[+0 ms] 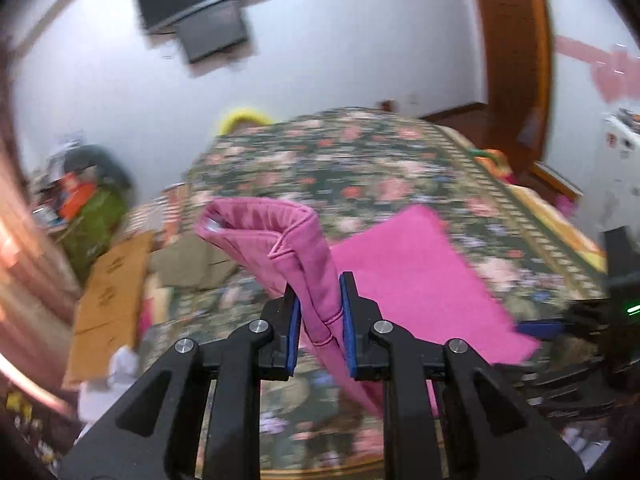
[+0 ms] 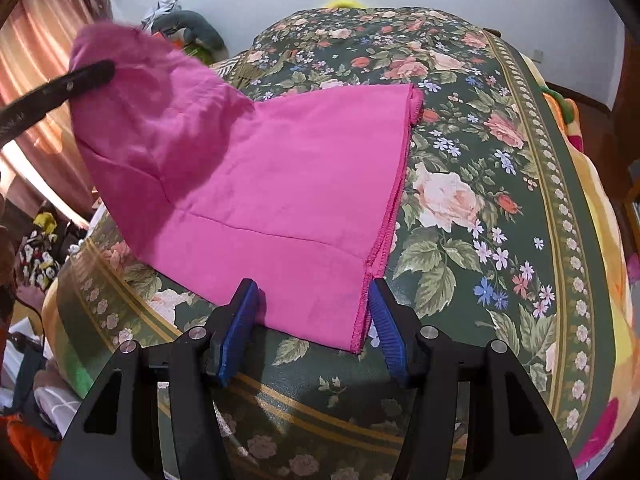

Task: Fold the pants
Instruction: 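Grasp a corner with the left gripper and fold it over the trousers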

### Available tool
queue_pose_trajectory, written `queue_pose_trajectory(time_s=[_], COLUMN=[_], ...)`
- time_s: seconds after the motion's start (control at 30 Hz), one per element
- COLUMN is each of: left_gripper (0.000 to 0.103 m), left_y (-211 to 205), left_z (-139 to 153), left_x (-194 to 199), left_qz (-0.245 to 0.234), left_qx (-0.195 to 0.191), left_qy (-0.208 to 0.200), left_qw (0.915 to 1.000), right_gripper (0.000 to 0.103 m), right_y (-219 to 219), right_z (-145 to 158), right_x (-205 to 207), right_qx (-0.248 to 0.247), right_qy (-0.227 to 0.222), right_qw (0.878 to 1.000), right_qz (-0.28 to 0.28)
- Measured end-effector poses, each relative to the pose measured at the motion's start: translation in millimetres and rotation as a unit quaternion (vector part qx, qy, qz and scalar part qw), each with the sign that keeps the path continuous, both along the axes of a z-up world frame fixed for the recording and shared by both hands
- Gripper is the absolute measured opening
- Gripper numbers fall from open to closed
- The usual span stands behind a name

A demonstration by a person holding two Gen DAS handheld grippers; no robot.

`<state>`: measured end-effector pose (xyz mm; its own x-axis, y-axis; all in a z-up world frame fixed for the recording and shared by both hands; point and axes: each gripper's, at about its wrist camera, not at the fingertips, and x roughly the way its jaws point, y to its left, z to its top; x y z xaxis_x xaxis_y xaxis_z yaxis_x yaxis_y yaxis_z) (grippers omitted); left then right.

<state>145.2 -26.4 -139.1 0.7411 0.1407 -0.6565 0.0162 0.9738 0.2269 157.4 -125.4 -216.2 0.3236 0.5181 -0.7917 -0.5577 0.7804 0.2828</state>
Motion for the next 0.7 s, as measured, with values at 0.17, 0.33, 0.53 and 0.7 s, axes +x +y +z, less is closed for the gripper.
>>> queue_pose_trajectory(time_s=[0.17, 0.33, 0.53, 0.7], left_gripper=[0.017, 0.016, 0.016, 0.024], left_y=[-28, -41, -59, -69], left_z=[-9, -35, -69, -77], left_x=[29, 50, 55, 53], left_qz=[-0.064, -0.084, -0.095, -0.105], left_qx=[-0.068, -0.133, -0.152, -0.132], left_qy=[0.076, 0.153, 0.202, 0.217], left_qw=[0.9927, 0.9757, 0.9629, 0.9615], right_gripper=[0.052, 0.052, 0.053, 0.054], right_y=[-7, -33, -53, -58], right_z=[3, 15, 22, 20], right_x=[0, -1, -2, -3], right_qx=[0.012, 0.031, 0.026, 0.023], right_qy=[0.004, -0.009, -0.021, -0.02], right_qw=[1.0, 0.998, 0.997, 0.996], right_qz=[-0.019, -0.053, -0.077, -0.083])
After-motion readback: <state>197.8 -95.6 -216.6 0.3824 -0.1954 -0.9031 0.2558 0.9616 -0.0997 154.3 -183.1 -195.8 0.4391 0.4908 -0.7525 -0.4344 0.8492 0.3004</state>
